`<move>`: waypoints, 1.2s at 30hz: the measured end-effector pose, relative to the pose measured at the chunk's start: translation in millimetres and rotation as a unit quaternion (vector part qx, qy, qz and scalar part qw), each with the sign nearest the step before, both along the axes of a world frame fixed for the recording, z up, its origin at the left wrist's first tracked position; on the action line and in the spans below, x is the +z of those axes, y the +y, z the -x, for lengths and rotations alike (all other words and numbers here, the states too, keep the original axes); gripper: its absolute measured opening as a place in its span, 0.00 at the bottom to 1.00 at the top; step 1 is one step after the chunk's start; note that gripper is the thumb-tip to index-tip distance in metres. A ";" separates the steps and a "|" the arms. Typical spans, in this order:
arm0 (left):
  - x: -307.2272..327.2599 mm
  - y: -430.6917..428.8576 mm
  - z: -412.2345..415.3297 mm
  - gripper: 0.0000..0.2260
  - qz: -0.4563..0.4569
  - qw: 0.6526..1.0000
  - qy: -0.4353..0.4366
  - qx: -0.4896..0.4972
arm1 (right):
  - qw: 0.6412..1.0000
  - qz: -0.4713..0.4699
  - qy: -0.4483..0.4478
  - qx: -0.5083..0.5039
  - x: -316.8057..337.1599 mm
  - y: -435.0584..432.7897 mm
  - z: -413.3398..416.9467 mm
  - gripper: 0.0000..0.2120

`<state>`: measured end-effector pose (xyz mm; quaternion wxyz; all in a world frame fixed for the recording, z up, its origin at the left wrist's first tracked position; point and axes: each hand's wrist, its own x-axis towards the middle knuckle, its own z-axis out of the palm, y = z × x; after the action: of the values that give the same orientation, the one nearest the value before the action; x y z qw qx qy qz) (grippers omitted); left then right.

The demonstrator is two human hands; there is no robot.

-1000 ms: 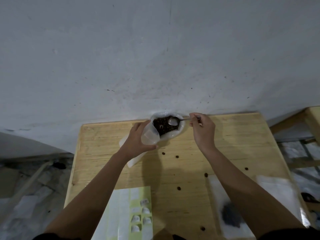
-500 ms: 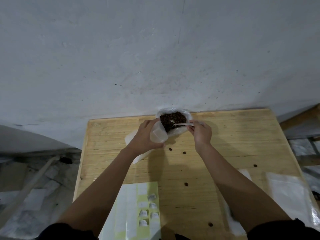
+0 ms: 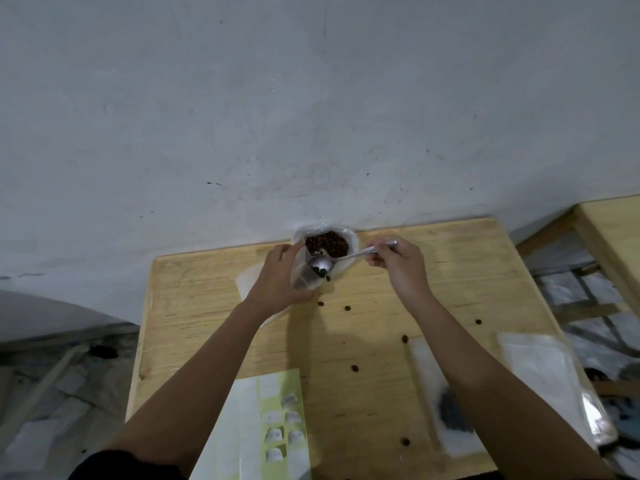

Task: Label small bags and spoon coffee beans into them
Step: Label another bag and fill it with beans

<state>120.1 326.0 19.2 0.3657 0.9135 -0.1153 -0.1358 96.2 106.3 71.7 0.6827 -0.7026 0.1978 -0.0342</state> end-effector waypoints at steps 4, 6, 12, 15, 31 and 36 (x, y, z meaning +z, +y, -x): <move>0.1 0.8 2.4 0.43 -0.015 1.000 0.000 0.002 | 0.998 0.032 -0.022 -0.055 -0.1 -3.1 3.3 0.12; 0.9 2.3 4.3 0.43 -0.009 1.000 -0.001 0.007 | 0.996 0.034 -0.024 -0.076 -2.3 -5.2 3.2 0.10; 3.3 6.5 8.7 0.42 0.000 1.000 0.001 0.004 | 0.994 0.093 -0.007 -0.064 -25.6 10.9 -1.7 0.09; 4.3 6.8 9.3 0.42 -0.006 1.000 0.006 -0.001 | 0.995 0.045 0.035 -0.083 -38.4 22.0 -2.5 0.10; 3.5 6.1 5.3 0.43 -0.001 1.000 0.014 -0.002 | 0.956 -0.177 0.123 -0.200 -37.5 9.1 -15.3 0.11; 4.1 2.3 4.9 0.43 -0.011 1.000 0.010 -0.006 | 0.976 -0.142 0.079 -0.143 -20.5 -3.8 -4.3 0.10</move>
<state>115.2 328.3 23.3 0.3557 0.9155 -0.1154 -0.1482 100.4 102.5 51.2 0.7459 -0.5633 0.3522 -0.0475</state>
